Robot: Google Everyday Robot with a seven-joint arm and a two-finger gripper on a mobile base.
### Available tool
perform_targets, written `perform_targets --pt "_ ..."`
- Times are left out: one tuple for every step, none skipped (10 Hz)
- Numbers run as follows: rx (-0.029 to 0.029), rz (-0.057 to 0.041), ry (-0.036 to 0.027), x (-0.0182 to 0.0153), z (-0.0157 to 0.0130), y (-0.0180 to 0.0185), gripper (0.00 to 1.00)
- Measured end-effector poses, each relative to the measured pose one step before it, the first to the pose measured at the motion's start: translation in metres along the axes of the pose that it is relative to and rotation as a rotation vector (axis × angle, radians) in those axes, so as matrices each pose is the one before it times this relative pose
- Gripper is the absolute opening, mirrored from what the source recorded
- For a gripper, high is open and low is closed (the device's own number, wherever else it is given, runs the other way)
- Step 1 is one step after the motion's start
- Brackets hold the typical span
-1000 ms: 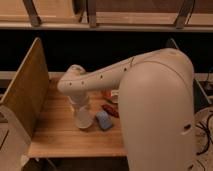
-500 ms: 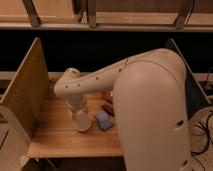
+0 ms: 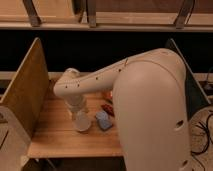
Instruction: Place the ceramic cup over the eraser
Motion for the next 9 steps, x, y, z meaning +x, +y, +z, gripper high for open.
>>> perform_targets --pt "-0.00007 -0.00057 -0.00001 -0.00005 0.00000 0.00027 0.17" --pt "-0.00026 -0.00045 0.00021 0.00003 0.00010 0.00029 0.15" --pt "-0.00007 -0.00039 0.00001 -0.00004 0.00000 0.00024 0.18" --pt "-0.00002 -0.00031 0.00007 -0.00002 0.00004 0.00015 0.26" --pt "-0.00001 -0.00005 0.00001 0.00001 0.00002 0.00002 0.34" --pt "-0.00004 -0.00006 0.00013 0.00002 0.00006 0.00005 0.46" --pt "-0.00024 -0.00010 0.00071 0.00015 0.00037 0.00012 0.57" --pt "-0.00032 -0.00023 0.00057 0.00018 0.00034 0.00019 0.65" --pt "-0.00108 -0.00128 0.00076 -0.00002 0.00066 0.00099 0.76"
